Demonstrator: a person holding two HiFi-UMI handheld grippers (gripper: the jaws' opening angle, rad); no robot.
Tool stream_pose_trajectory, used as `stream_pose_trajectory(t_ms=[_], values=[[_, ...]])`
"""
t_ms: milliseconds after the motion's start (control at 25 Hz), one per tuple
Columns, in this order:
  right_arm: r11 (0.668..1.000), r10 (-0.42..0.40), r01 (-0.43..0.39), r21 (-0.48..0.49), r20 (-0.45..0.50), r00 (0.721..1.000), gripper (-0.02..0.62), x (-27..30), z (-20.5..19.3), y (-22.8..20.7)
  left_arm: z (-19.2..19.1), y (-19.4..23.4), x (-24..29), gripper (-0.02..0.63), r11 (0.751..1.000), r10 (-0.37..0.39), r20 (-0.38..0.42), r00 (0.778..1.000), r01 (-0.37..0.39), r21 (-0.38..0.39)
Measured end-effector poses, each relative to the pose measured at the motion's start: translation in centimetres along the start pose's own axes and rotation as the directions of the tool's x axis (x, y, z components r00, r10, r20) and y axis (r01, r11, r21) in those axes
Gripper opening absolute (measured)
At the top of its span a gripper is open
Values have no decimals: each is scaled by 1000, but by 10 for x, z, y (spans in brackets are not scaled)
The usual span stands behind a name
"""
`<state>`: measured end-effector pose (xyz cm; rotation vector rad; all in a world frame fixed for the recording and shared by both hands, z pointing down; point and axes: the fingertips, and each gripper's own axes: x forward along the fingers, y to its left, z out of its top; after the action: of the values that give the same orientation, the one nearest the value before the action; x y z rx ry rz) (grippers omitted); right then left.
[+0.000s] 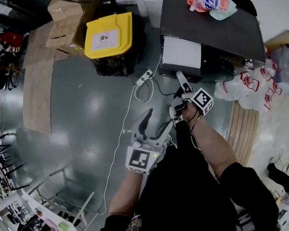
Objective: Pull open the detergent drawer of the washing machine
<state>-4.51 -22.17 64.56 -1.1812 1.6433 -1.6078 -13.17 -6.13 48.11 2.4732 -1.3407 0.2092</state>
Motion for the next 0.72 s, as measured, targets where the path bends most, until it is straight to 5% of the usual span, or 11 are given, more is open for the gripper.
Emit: stream_pose_trajectory(t_ms=[160,280,480,600,720], values=[[993,47,-53,-101,-68,997,420,-16,-16,27,5,-9,-12,275,1000,-8,16,1000,8,1],[953,101,-140,-270,-153,983,275,-33,-29,58,9,-17,-22,275,1000,-17,43,999,16,14],[810,141,-238,-536,-216,966,-2,-67,-37,113,23,-27,-42,275,999,-22,81,996,20,32],[702,154,-288,-651,-256,954,-2,-92,-43,145,24,-36,-48,273,999,-30,114,993,25,46],[545,150,-335,-769,-303,941,0,-119,-48,172,28,-48,-52,250,998,-36,134,990,28,55]])
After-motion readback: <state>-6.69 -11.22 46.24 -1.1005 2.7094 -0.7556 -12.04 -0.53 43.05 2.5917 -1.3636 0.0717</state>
